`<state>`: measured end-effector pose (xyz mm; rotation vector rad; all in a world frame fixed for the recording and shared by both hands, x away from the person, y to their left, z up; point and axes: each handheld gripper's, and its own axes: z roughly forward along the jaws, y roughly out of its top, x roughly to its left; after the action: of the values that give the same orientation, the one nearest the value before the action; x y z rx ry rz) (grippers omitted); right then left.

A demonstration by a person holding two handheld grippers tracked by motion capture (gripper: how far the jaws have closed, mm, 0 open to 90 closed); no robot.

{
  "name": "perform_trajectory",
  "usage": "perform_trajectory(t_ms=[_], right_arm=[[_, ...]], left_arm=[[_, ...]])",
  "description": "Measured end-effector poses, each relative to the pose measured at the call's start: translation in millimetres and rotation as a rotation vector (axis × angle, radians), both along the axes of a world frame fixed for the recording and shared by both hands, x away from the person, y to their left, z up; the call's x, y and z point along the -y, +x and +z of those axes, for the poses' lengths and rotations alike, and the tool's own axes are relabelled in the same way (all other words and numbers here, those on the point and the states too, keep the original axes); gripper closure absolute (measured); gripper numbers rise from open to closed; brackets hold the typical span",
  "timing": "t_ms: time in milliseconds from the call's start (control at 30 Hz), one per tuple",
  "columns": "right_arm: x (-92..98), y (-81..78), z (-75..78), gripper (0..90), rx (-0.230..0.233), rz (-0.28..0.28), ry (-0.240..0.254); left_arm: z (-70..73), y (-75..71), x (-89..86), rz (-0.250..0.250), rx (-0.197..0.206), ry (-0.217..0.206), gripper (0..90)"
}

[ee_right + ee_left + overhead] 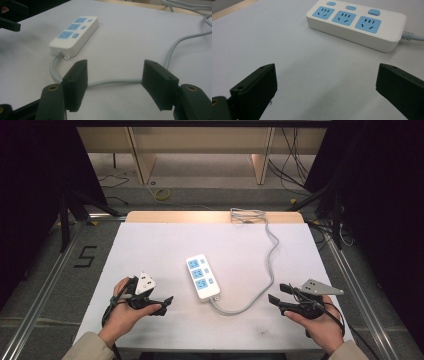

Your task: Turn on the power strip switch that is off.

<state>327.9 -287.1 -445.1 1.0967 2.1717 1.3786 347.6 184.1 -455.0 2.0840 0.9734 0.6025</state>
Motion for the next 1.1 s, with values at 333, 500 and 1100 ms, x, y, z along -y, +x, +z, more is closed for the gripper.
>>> perform_trajectory(t_ms=[333,500,1100], right_arm=[[-1.2,-0.1,3.8,58.3,-0.015,-0.011,-0.021],[-1.0,0.9,6.8,80.7,-0.016,-0.018,-0.046],[-13.1,7.0,13.9,90.0,-0.024,0.002,-0.095]], left_arm=[[-0.9,0.3,-0.4,0.002,-0.005,0.002,4.9],[-1.2,0.3,-0.6,0.001,-0.009,0.004,5.6],[-0.8,0.3,2.8,0.002,-0.009,0.000,7.1]])
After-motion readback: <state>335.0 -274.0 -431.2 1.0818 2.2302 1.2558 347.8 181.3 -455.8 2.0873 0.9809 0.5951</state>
